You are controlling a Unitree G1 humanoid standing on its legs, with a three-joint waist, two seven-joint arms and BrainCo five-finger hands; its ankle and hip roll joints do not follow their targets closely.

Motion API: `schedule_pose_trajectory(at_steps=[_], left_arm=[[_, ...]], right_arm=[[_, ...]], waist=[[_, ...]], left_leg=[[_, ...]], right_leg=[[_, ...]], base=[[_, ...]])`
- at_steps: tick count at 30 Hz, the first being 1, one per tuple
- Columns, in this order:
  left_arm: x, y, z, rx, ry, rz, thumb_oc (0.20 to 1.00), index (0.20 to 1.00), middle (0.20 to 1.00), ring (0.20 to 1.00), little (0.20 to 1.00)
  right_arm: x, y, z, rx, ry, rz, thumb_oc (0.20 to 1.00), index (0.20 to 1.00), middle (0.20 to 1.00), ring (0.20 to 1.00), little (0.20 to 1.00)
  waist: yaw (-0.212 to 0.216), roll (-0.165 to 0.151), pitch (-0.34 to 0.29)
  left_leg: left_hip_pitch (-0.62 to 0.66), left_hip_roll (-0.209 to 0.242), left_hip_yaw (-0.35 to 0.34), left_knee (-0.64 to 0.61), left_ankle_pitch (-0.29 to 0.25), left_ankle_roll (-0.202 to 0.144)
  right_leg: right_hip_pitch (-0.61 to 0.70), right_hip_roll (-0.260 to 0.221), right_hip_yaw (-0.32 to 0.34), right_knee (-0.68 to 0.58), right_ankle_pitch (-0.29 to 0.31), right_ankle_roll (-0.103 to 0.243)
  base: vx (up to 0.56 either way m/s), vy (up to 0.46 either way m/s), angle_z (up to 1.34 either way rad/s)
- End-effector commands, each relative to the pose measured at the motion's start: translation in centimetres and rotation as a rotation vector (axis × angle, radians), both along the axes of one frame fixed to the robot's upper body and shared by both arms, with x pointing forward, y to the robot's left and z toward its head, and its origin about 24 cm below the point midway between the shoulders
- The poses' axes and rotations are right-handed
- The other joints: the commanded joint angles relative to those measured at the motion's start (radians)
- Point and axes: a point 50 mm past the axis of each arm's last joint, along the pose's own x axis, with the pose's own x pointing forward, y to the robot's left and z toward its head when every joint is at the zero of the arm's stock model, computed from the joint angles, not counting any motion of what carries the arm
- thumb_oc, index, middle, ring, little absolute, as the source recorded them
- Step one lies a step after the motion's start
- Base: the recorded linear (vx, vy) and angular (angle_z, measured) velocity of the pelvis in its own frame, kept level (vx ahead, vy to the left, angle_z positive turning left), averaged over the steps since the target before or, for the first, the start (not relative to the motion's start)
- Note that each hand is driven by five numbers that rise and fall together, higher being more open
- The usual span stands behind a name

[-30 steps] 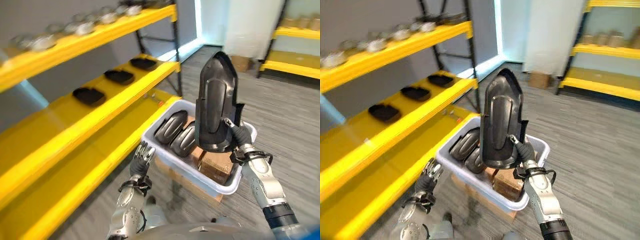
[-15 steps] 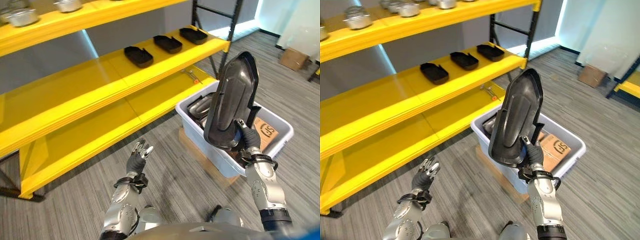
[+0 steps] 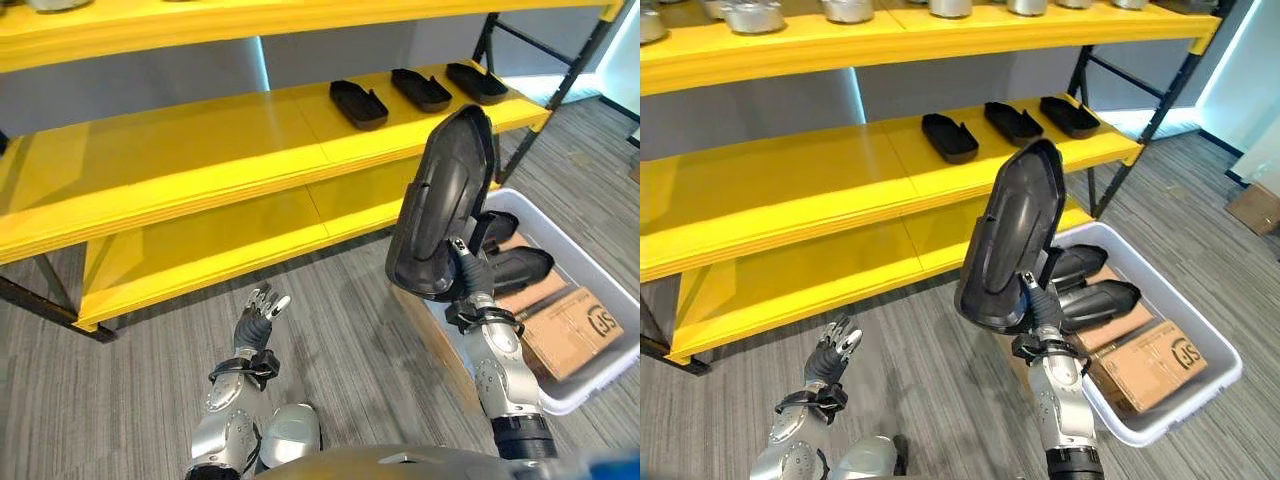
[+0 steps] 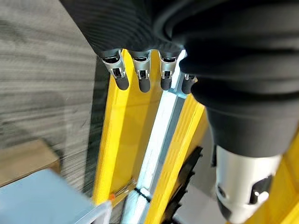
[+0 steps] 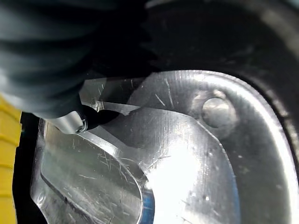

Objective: Move parts from the plastic box to the shelf.

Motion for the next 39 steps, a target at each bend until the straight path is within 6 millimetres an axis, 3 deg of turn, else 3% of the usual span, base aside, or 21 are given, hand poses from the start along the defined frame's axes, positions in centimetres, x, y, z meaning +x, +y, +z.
schedule_pose_trajectory(at_steps=[1,2,4,6,8,10,12,14,17,19,24,26,27,29,30,31,32,33,34,36,39], left_arm=[[1.9,1.2,4.4,0.101,-0.216,0.008,1.0,1.0,1.0,1.0,1.0],[2.2,1.1,4.6,0.105,-0.224,-0.001,1.0,1.0,1.0,1.0,1.0],[2.5,0.6,4.8,0.097,-0.23,-0.02,1.0,1.0,1.0,1.0,1.0],[2.5,0.6,4.9,0.085,-0.231,-0.021,1.0,1.0,1.0,1.0,1.0],[2.3,0.7,4.8,0.082,-0.227,-0.017,1.0,1.0,1.0,1.0,1.0],[2.1,0.5,4.5,0.066,-0.217,-0.013,1.0,1.0,1.0,1.0,1.0],[2.0,0.2,4.5,0.054,-0.214,-0.016,1.0,1.0,1.0,1.0,1.0],[2.0,-0.5,4.4,0.035,-0.212,-0.036,1.0,1.0,1.0,1.0,1.0],[2.2,-0.8,4.4,0.029,-0.217,-0.046,1.0,1.0,1.0,1.0,1.0],[2.4,-1.5,4.5,0.004,-0.219,-0.066,1.0,1.0,1.0,1.0,1.0],[2.6,-1.9,4.5,0.003,-0.22,-0.086,1.0,1.0,1.0,1.0,1.0],[2.6,-2.0,4.3,-0.001,-0.212,-0.085,1.0,1.0,1.0,1.0,1.0],[2.5,-2.5,4.4,-0.022,-0.217,-0.1,1.0,1.0,1.0,1.0,1.0],[2.5,-2.3,4.3,-0.026,-0.214,-0.097,1.0,1.0,1.0,1.0,1.0],[2.1,-1.8,4.1,-0.021,-0.207,-0.082,1.0,1.0,1.0,1.0,1.0],[1.9,-1.4,3.8,-0.023,-0.198,-0.069,1.0,1.0,1.0,1.0,1.0],[1.4,-0.9,3.7,-0.02,-0.192,-0.062,1.0,1.0,1.0,1.0,1.0],[1.2,-0.1,4.0,0.006,-0.205,-0.043,1.0,1.0,1.0,1.0,1.0],[1.0,0.1,4.1,0.001,-0.208,-0.029,1.0,1.0,1.0,1.0,1.0],[1.0,-0.5,3.8,-0.024,-0.201,-0.043,1.0,1.0,1.0,1.0,1.0],[1.2,-0.4,4.3,0.03,-0.221,-0.092,1.0,1.0,1.0,1.0,1.0]], right_arm=[[2.0,-0.3,6.1,-0.02,-0.308,-0.02,0.2,0.2,0.2,0.2,0.2],[1.6,-0.7,6.1,-0.029,-0.31,-0.03,0.2,0.2,0.2,0.2,0.2],[1.2,-1.7,5.8,-0.034,-0.297,-0.061,0.2,0.2,0.2,0.2,0.2],[0.9,-2.3,5.3,-0.036,-0.274,-0.079,0.2,0.2,0.2,0.2,0.2],[0.8,-2.6,5.1,-0.041,-0.264,-0.088,0.2,0.2,0.2,0.2,0.2],[0.6,-2.9,5.1,-0.028,-0.265,-0.103,0.2,0.2,0.2,0.2,0.2],[0.6,-3.2,5.1,-0.023,-0.266,-0.114,0.2,0.2,0.2,0.2,0.2],[0.5,-3.6,4.8,-0.021,-0.251,-0.135,0.2,0.2,0.2,0.2,0.2],[0.6,-4.0,4.7,-0.029,-0.244,-0.148,0.2,0.2,0.2,0.2,0.2],[0.7,-4.4,4.5,-0.04,-0.229,-0.17,0.2,0.2,0.2,0.2,0.2],[0.6,-4.7,4.7,-0.053,-0.23,-0.184,0.2,0.2,0.2,0.2,0.2],[0.6,-4.7,4.8,-0.064,-0.234,-0.186,0.2,0.2,0.2,0.2,0.2],[0.6,-5.1,5.2,-0.082,-0.252,-0.198,0.2,0.2,0.2,0.2,0.2],[0.7,-5.1,5.2,-0.083,-0.248,-0.198,0.2,0.2,0.2,0.2,0.2],[0.9,-5.1,5.3,-0.082,-0.248,-0.2,0.2,0.2,0.2,0.2,0.2],[0.8,-5.1,5.2,-0.079,-0.25,-0.205,0.2,0.2,0.2,0.2,0.2],[0.6,-5.2,5.0,-0.078,-0.244,-0.208,0.2,0.2,0.2,0.2,0.2],[0.6,-4.9,4.5,-0.075,-0.223,-0.201,0.2,0.2,0.2,0.2,0.2],[0.5,-4.9,4.5,-0.073,-0.224,-0.201,0.2,0.2,0.2,0.2,0.2],[0.1,-4.3,4.5,-0.056,-0.23,-0.178,0.2,0.2,0.2,0.2,0.2],[-0.4,-4.3,4.1,-0.031,-0.22,-0.195,0.2,0.2,0.2,0.2,0.2]], waist=[[-0.055,0.001,0.045],[-0.081,0.007,0.053],[-0.12,0.005,0.075],[-0.136,-0.009,0.086],[-0.142,-0.009,0.096],[-0.167,-0.017,0.104],[-0.178,-0.014,0.11],[-0.182,-0.026,0.088],[-0.184,-0.018,0.077],[-0.186,0.008,0.053],[-0.198,0.019,0.045],[-0.202,0.02,0.047],[-0.192,-0.023,0.087],[-0.181,-0.032,0.099],[-0.164,-0.054,0.111],[-0.173,-0.064,0.102],[-0.158,-0.071,0.096],[-0.13,-0.056,0.086],[-0.12,-0.039,0.088],[-0.118,-0.013,0.076],[-0.112,-0.023,0.072]], left_leg=[[0.091,0.053,-0.081,-0.185,0.064,-0.013],[0.103,0.048,-0.12,-0.211,0.081,-0.015],[0.126,0.033,-0.188,-0.25,0.09,-0.015],[0.145,0.018,-0.235,-0.263,0.083,-0.011],[0.164,0.016,-0.251,-0.269,0.076,-0.008],[0.207,-0.017,-0.322,-0.273,0.049,0.006],[0.241,-0.028,-0.355,-0.266,0.024,0.013],[0.285,-0.063,-0.389,-0.255,0.001,0.016],[0.299,-0.061,-0.41,-0.249,0.007,0.01],[0.329,-0.023,-0.441,-0.268,0.034,-0.015],[0.328,0.001,-0.466,-0.248,0.05,-0.035],[0.298,-0.009,-0.443,-0.109,0.073,-0.066],[0.075,-0.051,-0.315,0.29,0.14,-0.138],[0.014,-0.053,-0.297,0.366,0.125,-0.136],[-0.066,0.026,-0.235,0.388,0.089,-0.094],[-0.057,0.202,-0.177,0.22,0.091,-0.064],[-0.018,0.22,-0.165,0.141,0.091,-0.061],[-0.004,0.305,-0.209,-0.122,0.17,-0.083],[0.01,0.347,-0.219,-0.196,0.223,-0.107],[0.057,0.344,-0.155,-0.186,0.178,-0.147],[0.076,0.27,-0.13,-0.17,0.121,-0.142]], right_leg=[[-0.012,0.255,0.216,-0.101,0.094,-0.024],[-0.065,0.341,0.279,-0.074,0.041,-0.034],[-0.165,0.454,0.349,-0.102,-0.006,-0.044],[-0.212,0.483,0.386,-0.182,0.018,-0.036],[-0.223,0.494,0.397,-0.215,0.033,-0.034],[-0.279,0.514,0.457,-0.363,0.1,-0.016],[-0.29,0.51,0.461,-0.434,0.14,-0.005],[-0.254,0.501,0.451,-0.474,0.189,-0.004],[-0.247,0.505,0.454,-0.444,0.207,-0.009],[-0.249,0.508,0.406,-0.395,0.171,-0.031],[-0.246,0.518,0.391,-0.357,0.127,-0.052],[-0.223,0.517,0.382,-0.345,0.107,-0.067],[-0.138,0.46,0.363,-0.355,0.089,-0.083],[-0.12,0.452,0.359,-0.359,0.086,-0.085],[-0.089,0.431,0.365,-0.373,0.078,-0.083],[-0.076,0.411,0.353,-0.366,0.053,-0.068],[-0.063,0.411,0.364,-0.369,0.037,-0.07],[-0.058,0.422,0.392,-0.345,-0.008,-0.058],[-0.045,0.431,0.401,-0.322,-0.036,-0.063],[-0.029,0.395,0.397,-0.275,-0.065,-0.039],[0.024,0.324,0.374,-0.337,-0.016,0.004]], base=[[0.23,0.242,0.57],[0.23,0.208,0.51],[0.22,0.084,1.63],[0.21,-0.037,1.08],[0.18,-0.031,0.73],[0.34,-0.016,0.73],[0.38,-0.003,0.96],[0.39,-0.013,1.4],[0.19,-0.031,0.66],[0.37,-0.081,0.15],[0.2,-0.049,0.57],[0.19,-0.022,0.11],[0.17,-0.034,0.45],[0.08,-0.047,0.61],[0.14,-0.001,0.15],[0.22,0.046,0.05],[0.32,0.25,0.26],[0.31,0.288,0.25],[0.33,0.45,-0.38],[0.24,0.473,-1.19],[0.15,0.363,-0.13]])
